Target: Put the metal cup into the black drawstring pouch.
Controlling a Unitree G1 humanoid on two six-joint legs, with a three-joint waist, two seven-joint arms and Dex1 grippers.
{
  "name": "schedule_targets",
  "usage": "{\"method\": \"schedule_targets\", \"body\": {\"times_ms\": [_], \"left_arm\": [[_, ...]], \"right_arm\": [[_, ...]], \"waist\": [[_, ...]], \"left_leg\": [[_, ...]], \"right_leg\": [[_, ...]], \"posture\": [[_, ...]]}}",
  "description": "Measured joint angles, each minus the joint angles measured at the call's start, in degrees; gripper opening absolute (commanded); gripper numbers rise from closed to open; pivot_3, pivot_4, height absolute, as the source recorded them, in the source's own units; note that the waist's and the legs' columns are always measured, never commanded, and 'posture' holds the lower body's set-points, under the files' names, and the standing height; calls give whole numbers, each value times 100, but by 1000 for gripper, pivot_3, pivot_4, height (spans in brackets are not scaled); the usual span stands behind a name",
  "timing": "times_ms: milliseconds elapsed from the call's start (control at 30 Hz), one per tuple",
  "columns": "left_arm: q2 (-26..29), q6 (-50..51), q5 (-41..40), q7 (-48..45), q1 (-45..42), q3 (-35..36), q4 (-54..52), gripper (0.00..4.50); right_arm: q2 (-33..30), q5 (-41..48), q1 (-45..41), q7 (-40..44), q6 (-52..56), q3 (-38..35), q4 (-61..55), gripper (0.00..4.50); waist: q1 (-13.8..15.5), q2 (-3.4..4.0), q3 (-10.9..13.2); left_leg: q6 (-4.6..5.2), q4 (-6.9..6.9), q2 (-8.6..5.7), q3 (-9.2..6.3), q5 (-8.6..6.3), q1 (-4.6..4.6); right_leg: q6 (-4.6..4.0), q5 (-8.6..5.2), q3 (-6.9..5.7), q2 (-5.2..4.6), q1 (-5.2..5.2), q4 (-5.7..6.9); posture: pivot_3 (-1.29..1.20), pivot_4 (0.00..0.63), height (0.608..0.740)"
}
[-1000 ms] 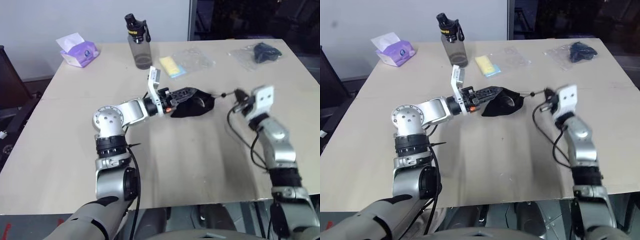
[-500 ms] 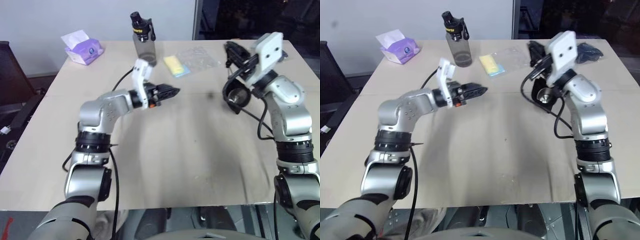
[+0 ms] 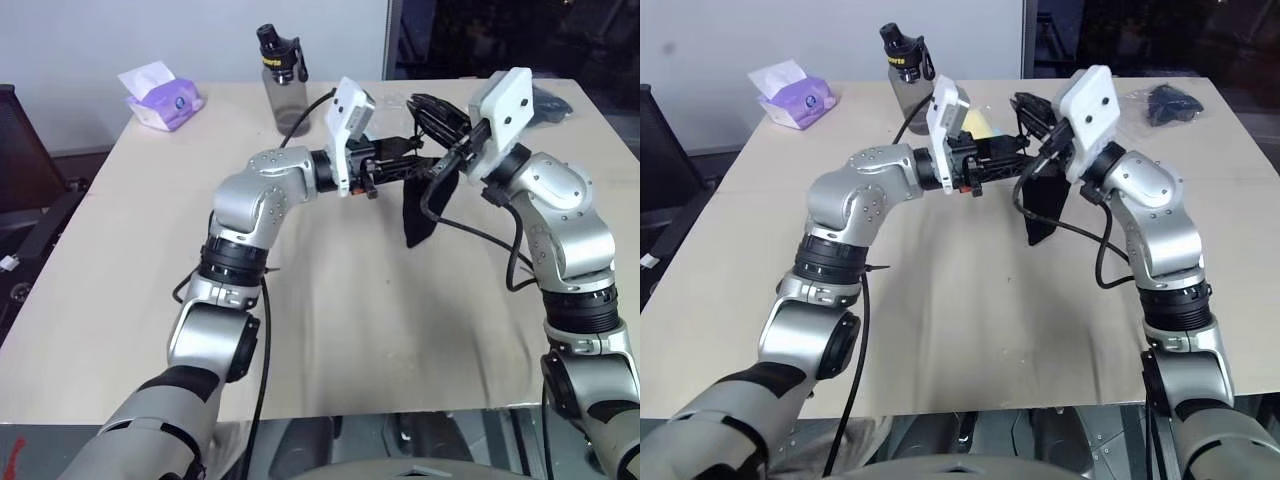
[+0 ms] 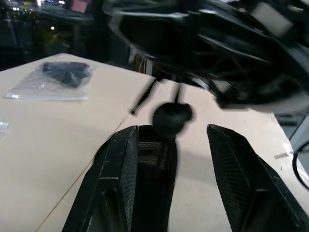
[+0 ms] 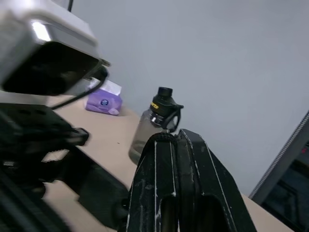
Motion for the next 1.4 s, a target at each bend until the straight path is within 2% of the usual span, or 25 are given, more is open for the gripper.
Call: {"method": "schedule_targets", "body": {"times_ms": [467, 567, 600, 667, 700, 867, 1033, 1233, 1300, 1367, 1400], "left_arm": [[-71, 442, -295, 99, 41, 289, -269, 2287], [-72, 443, -295, 108, 66, 290, -306, 1537], [-75, 446, -307, 102, 73, 294, -307, 1002], [-74, 463, -365, 77, 125, 319, -353, 336], [-74, 473, -388, 71, 145, 326, -360, 236], [-18, 462, -294, 66, 229, 256, -359, 236], [96, 146, 366, 130, 385, -244, -133, 236], [38, -312, 604, 179, 331, -272, -175, 236], [-23, -314, 591, 200, 304, -198, -227, 236], [-126, -292, 467, 241, 349, -54, -188, 1270], [-123, -260, 451, 237, 374, -20, -161, 1632]], "right_arm": [[26, -51, 34, -12, 22, 74, -2, 0], [78, -67, 34, -23, 8, 74, 20, 0], [87, -70, 34, -23, 5, 75, 33, 0], [88, -73, 34, -25, 3, 75, 45, 0], [89, -75, 34, -26, 3, 75, 46, 0], [155, -76, 21, -131, -8, 52, 78, 0], [660, 88, -540, -730, -92, -446, 365, 0], [1600, 1263, -1281, -1718, -188, -1544, 862, 0], [1635, 1539, -1355, -1904, -140, -1710, 923, 0], [1494, 1511, -1349, -1871, -128, -1661, 923, 0], [1456, 1493, -1350, -1867, -135, -1641, 908, 0]], "waist": [[-34, 0, 0], [-34, 0, 0], [-36, 0, 0], [-39, 0, 0], [-39, 0, 0], [-40, 0, 0], [-50, 1, 1], [-41, 1, 0], [-38, 2, 0], [-46, 3, 0], [-52, 4, 0]], "left_leg": [[-1, 1, -1, -5, 0, 0], [-3, 1, -1, -5, 2, 0], [-12, 1, -1, -5, 7, 0], [-12, 1, -1, -5, 7, 0], [-13, 1, -1, -5, 7, 0], [-20, 1, -1, -5, 12, 0], [-21, 0, -1, -10, 13, 2], [-23, -3, 0, -29, 13, 0], [-21, -3, -3, -26, 12, 0], [-16, -3, -3, -23, 9, 0], [-9, -4, -3, -21, 5, 0]], "right_leg": [[0, 0, 0, -1, 0, 0], [0, 0, 0, 0, 0, 1], [0, 0, 0, -1, 0, 1], [0, 0, 1, -1, 0, 1], [0, 0, 1, -1, 0, 1], [0, 0, 1, -1, 0, 1], [0, 1, 4, 0, -3, 6], [-1, 1, 9, -3, -8, 12], [-1, 1, 10, -6, -8, 10], [-1, 1, 11, -5, -9, 10], [-1, 1, 11, -4, -9, 10]], "posture": [[0, 150, 740], [0, 150, 740], [0, 150, 740], [0, 150, 740], [0, 150, 740], [0, 150, 740], [0, 150, 740], [0, 150, 740], [0, 150, 740], [0, 150, 740], [0, 150, 740]]}}
